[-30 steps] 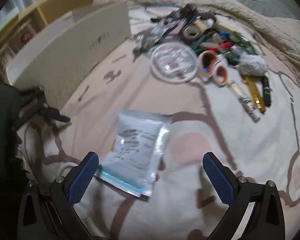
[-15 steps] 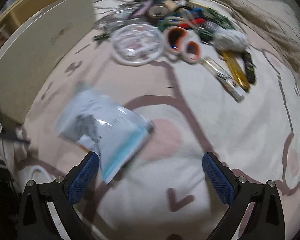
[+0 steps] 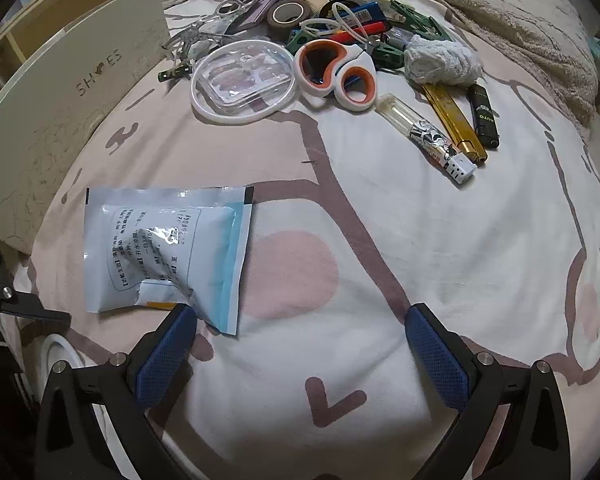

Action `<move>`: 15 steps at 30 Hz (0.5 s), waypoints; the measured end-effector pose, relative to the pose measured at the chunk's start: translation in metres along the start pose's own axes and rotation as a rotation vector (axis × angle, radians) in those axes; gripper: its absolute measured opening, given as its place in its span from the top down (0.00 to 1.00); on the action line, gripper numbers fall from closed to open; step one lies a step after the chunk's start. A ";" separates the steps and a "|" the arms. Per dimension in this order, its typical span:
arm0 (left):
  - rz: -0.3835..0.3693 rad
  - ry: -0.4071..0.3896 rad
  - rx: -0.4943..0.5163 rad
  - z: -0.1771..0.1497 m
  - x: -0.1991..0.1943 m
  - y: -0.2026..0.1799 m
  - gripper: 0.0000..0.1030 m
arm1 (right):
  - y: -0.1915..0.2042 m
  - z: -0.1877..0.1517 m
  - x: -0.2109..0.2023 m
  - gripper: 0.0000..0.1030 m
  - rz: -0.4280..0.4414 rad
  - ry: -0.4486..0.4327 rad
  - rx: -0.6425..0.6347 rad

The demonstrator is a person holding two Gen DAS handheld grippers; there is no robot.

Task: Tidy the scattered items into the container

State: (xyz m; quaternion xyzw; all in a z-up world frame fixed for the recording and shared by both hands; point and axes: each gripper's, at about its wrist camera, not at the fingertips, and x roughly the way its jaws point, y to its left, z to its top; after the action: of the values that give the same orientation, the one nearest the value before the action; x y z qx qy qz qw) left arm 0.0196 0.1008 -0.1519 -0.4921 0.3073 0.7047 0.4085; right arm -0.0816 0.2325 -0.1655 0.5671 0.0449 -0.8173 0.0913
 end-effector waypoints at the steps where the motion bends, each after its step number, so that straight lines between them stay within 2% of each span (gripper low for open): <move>1: 0.000 0.001 -0.009 0.000 0.001 0.001 0.00 | 0.000 0.000 0.000 0.00 -0.003 0.000 -0.001; 6: -0.006 -0.008 -0.058 -0.004 0.002 0.007 0.00 | -0.005 -0.002 0.000 0.00 0.003 -0.005 -0.010; 13: 0.005 -0.049 -0.108 -0.008 -0.004 0.012 0.16 | -0.010 -0.002 -0.001 0.00 0.005 0.013 -0.039; 15: 0.007 -0.060 -0.121 -0.009 -0.007 0.013 0.17 | -0.012 -0.001 -0.001 0.00 0.002 0.034 -0.036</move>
State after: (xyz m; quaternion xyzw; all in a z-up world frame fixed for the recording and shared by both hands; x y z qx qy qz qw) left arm 0.0133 0.0850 -0.1480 -0.4932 0.2535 0.7379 0.3847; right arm -0.0830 0.2446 -0.1648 0.5790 0.0605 -0.8067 0.1017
